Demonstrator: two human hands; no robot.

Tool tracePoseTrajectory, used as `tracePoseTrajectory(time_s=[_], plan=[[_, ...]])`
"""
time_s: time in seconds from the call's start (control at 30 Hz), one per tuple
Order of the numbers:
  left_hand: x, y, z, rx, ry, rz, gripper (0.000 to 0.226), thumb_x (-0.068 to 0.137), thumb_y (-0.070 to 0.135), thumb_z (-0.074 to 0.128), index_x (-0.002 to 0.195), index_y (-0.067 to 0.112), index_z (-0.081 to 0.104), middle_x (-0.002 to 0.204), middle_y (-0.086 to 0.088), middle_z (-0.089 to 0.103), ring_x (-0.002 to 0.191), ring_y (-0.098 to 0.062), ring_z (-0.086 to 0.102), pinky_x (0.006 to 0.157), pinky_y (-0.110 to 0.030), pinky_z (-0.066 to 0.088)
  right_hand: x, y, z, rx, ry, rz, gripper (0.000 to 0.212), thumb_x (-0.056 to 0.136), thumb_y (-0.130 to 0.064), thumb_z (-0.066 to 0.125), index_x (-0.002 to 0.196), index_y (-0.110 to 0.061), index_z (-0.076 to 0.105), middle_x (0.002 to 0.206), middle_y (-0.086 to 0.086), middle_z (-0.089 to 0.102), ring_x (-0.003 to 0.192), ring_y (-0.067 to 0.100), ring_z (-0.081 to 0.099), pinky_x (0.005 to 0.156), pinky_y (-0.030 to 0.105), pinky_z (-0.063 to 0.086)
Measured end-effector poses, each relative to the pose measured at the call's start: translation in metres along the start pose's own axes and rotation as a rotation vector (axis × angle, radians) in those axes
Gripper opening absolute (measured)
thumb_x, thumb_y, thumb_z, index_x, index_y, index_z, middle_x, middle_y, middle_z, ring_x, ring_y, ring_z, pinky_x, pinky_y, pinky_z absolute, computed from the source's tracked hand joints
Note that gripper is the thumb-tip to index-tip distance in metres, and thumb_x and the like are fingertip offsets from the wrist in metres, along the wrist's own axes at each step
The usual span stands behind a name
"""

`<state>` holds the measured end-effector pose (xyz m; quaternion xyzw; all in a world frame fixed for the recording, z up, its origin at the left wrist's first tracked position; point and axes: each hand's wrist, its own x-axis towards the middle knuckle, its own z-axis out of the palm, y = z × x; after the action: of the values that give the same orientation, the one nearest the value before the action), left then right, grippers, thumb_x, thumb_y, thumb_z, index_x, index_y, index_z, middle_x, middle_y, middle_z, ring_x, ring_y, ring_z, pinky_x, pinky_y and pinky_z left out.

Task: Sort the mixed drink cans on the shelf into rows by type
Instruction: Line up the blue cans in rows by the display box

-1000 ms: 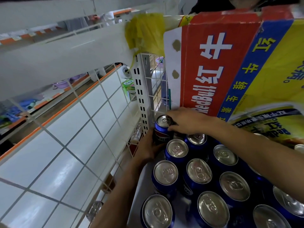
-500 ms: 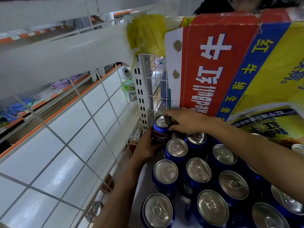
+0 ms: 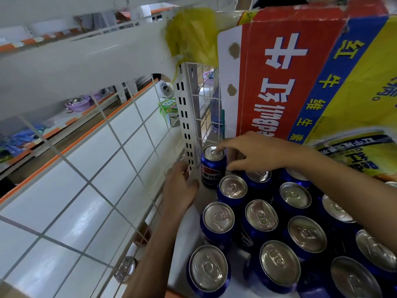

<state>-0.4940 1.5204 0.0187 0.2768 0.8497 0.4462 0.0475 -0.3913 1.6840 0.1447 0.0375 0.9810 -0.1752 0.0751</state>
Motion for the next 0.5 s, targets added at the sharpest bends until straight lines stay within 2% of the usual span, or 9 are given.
tracePoseTrajectory(time_s=[0.07,0.13,0.2,0.3,0.37,0.5], plan=[[-0.007,-0.001,-0.010,0.032,-0.068,0.046,0.042,0.082,0.008,0.066,0.122,0.011,0.055,0.117,-0.004,0.059,0.105,-0.020,0.058,0.084,-0.028,0.044,-0.012,-0.006,-0.008,0.006,-0.130,-0.044,0.057,0.085,-0.034,0.067,0.137,-0.036,0.043,0.111,-0.012,0.061,0.099,0.004,0.058,0.087,0.026,0.050],[-0.015,-0.003,-0.014,0.048,-0.233,0.098,0.038,0.084,0.009,0.067,0.120,0.011,0.056,0.114,-0.001,0.060,0.100,-0.014,0.059,0.082,-0.024,0.046,-0.019,-0.013,-0.008,-0.066,-0.236,-0.083,0.062,0.082,-0.037,0.070,0.137,-0.039,0.041,0.123,-0.011,0.056,0.110,0.007,0.054,0.093,0.029,0.048],[-0.021,-0.006,-0.013,0.058,-0.377,0.122,0.038,0.085,0.013,0.068,0.121,0.012,0.056,0.116,-0.001,0.061,0.099,-0.013,0.061,0.084,-0.027,0.052,-0.020,-0.020,0.001,-0.185,-0.278,-0.100,0.066,0.081,-0.038,0.070,0.139,-0.036,0.039,0.130,-0.007,0.049,0.117,0.012,0.048,0.097,0.033,0.045],[-0.028,-0.013,-0.013,-0.020,-0.461,0.081,0.038,0.084,0.009,0.068,0.121,0.010,0.057,0.116,-0.006,0.061,0.101,-0.021,0.063,0.086,-0.040,0.055,-0.017,-0.024,0.013,-0.294,-0.229,-0.103,0.067,0.081,-0.041,0.070,0.140,-0.034,0.038,0.132,-0.003,0.045,0.121,0.014,0.043,0.097,0.029,0.040],[-0.031,-0.016,-0.014,-0.019,-0.454,0.133,0.039,0.082,0.010,0.069,0.119,0.007,0.058,0.113,-0.007,0.063,0.100,-0.023,0.064,0.085,-0.039,0.055,-0.016,-0.024,0.014,-0.341,-0.200,-0.140,0.063,0.082,-0.041,0.069,0.138,-0.030,0.043,0.133,-0.005,0.047,0.122,0.012,0.042,0.092,0.023,0.036],[-0.035,-0.018,-0.018,-0.056,-0.455,0.126,0.042,0.080,0.015,0.069,0.119,0.007,0.058,0.115,-0.006,0.061,0.101,-0.024,0.064,0.085,-0.039,0.055,-0.011,-0.025,0.012,-0.306,-0.145,-0.152,0.057,0.080,-0.040,0.070,0.132,-0.026,0.050,0.125,-0.003,0.056,0.116,0.013,0.048,0.093,0.031,0.044]])
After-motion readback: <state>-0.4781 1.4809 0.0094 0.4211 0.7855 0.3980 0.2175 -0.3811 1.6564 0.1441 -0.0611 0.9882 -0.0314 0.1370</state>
